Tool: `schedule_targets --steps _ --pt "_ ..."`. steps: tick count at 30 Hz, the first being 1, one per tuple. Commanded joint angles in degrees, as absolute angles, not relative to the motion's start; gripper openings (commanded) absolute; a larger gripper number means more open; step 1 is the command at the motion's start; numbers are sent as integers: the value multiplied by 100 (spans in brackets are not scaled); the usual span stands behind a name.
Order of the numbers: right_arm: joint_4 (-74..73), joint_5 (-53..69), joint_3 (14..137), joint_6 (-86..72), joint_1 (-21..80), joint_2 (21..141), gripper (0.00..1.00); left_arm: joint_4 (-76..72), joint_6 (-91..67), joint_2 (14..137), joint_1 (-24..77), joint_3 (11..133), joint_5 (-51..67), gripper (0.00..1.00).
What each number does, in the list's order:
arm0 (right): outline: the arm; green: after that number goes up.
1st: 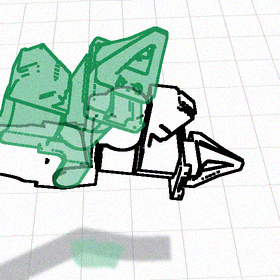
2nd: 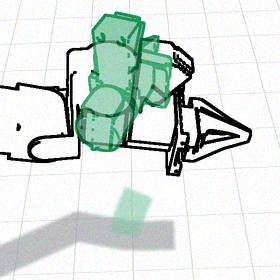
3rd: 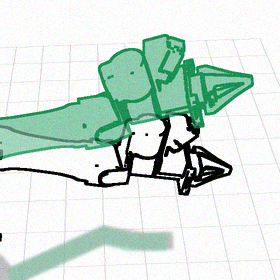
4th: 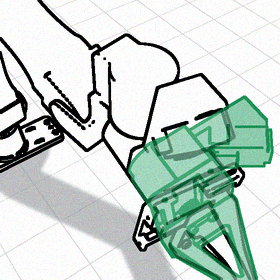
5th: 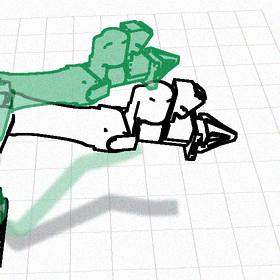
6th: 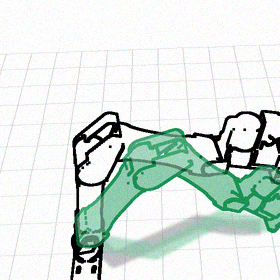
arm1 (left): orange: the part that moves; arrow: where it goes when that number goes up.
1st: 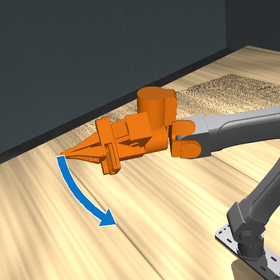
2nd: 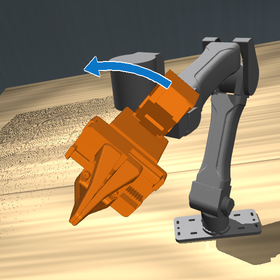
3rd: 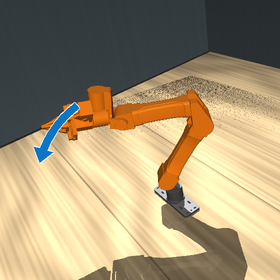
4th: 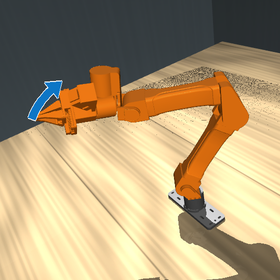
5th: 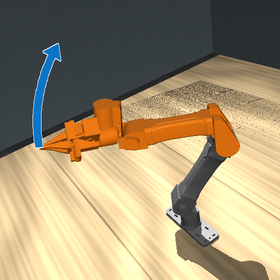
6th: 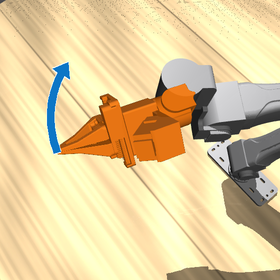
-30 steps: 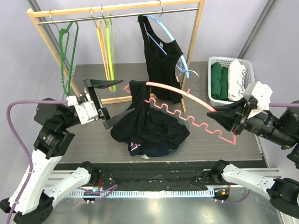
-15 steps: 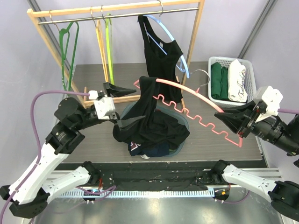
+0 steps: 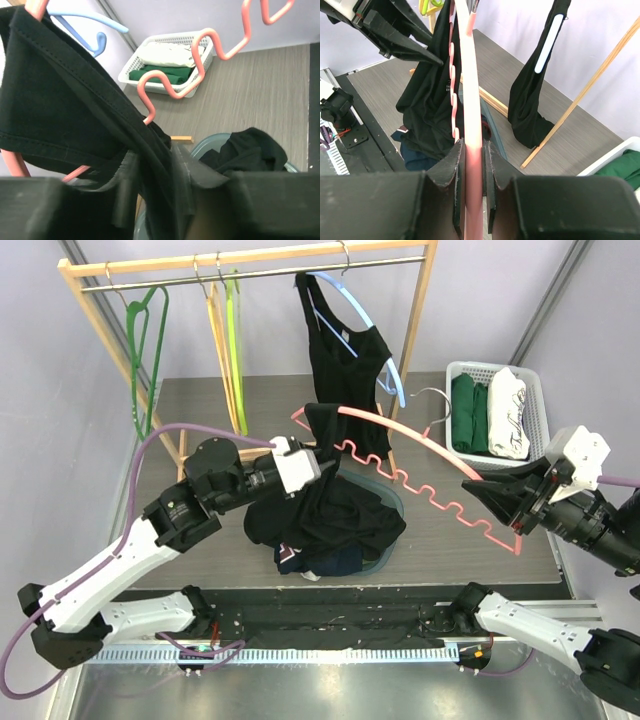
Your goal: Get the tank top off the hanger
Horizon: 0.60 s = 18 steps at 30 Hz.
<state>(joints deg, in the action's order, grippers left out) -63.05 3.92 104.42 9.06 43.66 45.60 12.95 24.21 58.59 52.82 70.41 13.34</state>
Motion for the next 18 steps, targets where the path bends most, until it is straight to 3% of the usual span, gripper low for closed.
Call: schedule_targets --steps 1,2,4,18 --pt "-5704 290 10635 932 4377 4395 1 1028 3172 5783 5510 7313 703 17" --pt "-5722 273 10626 932 4377 4377 1 1037 3234 5801 5546 7321 651 6" --pt "-5757 220 10582 932 4377 4351 1 1028 3252 5818 5546 7374 615 0" --pt "-6354 474 10047 563 4377 4114 1 -175 3884 6143 5467 8314 -403 0"
